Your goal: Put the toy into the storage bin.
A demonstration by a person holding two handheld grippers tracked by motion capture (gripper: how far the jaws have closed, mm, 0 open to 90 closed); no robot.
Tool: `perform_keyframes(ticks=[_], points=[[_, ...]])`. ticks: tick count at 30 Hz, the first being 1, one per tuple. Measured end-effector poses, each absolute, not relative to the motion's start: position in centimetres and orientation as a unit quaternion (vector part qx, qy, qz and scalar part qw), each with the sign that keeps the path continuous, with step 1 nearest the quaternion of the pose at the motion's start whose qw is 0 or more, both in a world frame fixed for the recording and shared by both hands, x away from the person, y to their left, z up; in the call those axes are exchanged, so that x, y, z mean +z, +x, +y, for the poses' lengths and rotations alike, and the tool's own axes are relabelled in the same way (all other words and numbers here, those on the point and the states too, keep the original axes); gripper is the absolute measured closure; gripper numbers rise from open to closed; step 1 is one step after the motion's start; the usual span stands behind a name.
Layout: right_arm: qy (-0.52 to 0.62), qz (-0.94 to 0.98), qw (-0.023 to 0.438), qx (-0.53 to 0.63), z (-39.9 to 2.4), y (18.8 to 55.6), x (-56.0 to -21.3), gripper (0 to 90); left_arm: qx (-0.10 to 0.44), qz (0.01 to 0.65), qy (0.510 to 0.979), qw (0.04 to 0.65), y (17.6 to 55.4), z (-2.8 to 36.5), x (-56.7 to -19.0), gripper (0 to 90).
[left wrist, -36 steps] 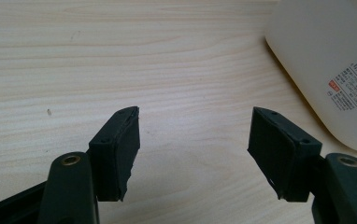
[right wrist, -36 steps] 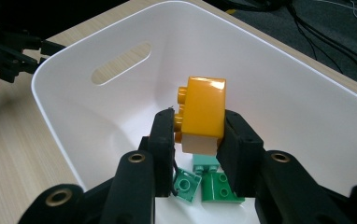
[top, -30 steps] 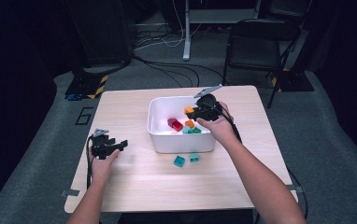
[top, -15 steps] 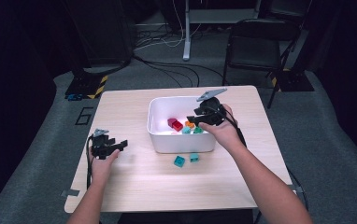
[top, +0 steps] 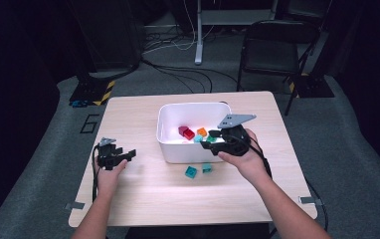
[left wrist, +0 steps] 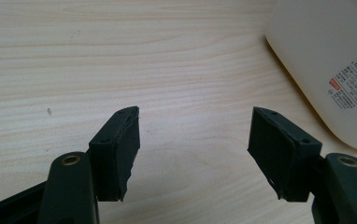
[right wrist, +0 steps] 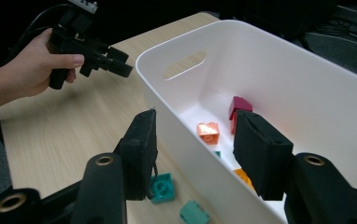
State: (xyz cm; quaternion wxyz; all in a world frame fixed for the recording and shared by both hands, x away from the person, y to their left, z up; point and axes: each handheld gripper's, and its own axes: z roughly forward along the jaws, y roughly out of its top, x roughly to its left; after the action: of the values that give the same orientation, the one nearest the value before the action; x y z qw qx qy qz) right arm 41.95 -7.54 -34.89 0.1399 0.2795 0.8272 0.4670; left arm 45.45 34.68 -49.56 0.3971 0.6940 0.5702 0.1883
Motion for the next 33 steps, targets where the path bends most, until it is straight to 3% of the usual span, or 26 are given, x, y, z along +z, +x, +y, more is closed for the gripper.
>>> perform_keyframes(ticks=[15, 33], points=[[0.298, 0.834, 0.166, 0.434, -8.4, 39.8, -40.0, 49.0, 0.189, 0.571, 0.695, 0.395, 45.4, 34.6, -49.6, 33.6], [0.324, 0.844, 0.141, 0.403, -8.7, 40.7, -46.6, 49.6, 0.188, 0.569, 0.699, 0.391, 45.5, 34.5, -49.7, 33.6]])
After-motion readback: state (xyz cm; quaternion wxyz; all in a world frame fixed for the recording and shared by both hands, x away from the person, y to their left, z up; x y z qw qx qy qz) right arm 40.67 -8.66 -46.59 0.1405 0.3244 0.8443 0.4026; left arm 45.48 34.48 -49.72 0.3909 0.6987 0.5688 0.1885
